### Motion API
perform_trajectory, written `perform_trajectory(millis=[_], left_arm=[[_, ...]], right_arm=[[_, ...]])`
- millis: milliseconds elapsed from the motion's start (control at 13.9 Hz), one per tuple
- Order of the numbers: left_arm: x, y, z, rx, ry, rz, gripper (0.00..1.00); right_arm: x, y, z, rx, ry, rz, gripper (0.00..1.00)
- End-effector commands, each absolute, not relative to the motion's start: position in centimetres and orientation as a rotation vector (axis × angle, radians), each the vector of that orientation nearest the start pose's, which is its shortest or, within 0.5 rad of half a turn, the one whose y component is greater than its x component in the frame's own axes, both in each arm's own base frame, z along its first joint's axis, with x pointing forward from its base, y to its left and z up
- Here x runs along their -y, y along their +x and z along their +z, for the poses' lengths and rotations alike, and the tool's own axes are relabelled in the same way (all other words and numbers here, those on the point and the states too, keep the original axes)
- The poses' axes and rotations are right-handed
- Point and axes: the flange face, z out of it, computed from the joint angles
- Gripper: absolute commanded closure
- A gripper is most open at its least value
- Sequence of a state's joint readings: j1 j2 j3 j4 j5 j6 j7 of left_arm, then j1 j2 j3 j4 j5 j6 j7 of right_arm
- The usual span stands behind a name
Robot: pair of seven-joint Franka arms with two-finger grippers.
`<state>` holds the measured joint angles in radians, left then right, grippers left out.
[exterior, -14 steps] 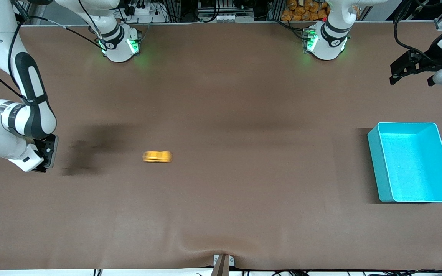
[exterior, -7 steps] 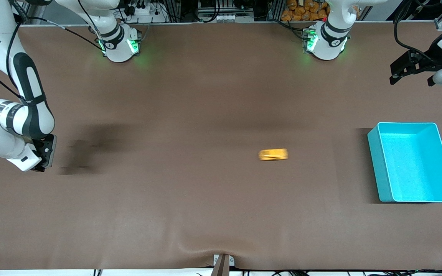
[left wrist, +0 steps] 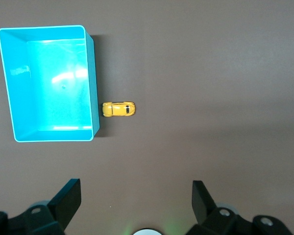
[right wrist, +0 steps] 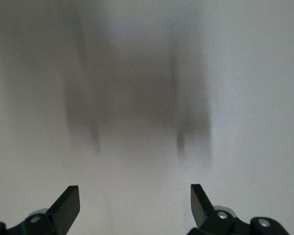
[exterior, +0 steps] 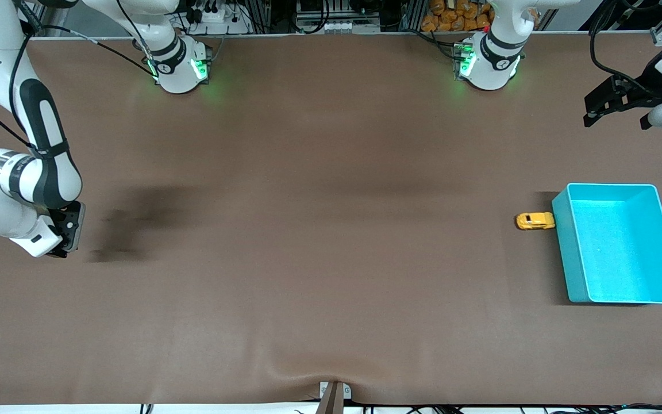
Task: Wind and store yellow beetle car
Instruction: 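Raise the right gripper away while the left gripper reaches toward the car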
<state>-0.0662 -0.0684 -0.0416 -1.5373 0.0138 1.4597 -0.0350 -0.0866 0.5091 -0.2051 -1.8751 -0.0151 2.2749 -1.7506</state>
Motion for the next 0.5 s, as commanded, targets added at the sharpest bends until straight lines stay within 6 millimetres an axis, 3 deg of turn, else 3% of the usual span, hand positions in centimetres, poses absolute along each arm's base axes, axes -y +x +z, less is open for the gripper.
perform_trajectory(millis=[0,216,433], left_arm=[[5.3,52.0,67.0,-0.122,-3.098,0.008,0.0],[4.7,52.9,65.7,-0.094,-3.098,0.043,0.0],[1.0,54.9,62.7,0.02,-3.099,0.126,0.0]], right_arm=[[17.6,62.0,25.8,2.063,-2.334,0.139,0.0],[16.6,64.4,30.8,1.894,-2.406,0.058,0.0],[14.7,66.2,38.3,1.651,-2.542,0.071,0.0]])
